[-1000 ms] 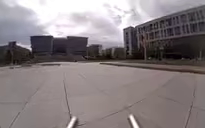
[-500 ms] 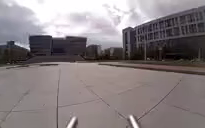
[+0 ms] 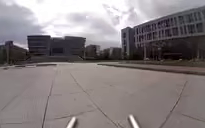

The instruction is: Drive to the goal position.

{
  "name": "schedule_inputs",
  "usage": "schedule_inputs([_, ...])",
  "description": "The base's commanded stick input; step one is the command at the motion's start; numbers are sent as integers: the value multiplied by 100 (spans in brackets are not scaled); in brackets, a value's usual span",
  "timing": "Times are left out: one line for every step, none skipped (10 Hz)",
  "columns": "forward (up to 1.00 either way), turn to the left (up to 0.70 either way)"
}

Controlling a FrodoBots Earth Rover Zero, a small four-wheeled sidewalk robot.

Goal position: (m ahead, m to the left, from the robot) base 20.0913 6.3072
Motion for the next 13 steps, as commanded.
schedule_inputs([70, 1])
schedule_inputs([70, 1])
schedule_inputs([70, 3])
schedule_inputs([70, 6])
schedule_inputs([70, 23])
schedule_inputs([70, 36])
schedule_inputs([70, 36])
schedule_inputs([70, 36])
schedule_inputs([70, 36])
schedule_inputs([70, 36])
schedule_inputs([70, 36])
schedule_inputs([70, 36])
schedule_inputs([70, 18])
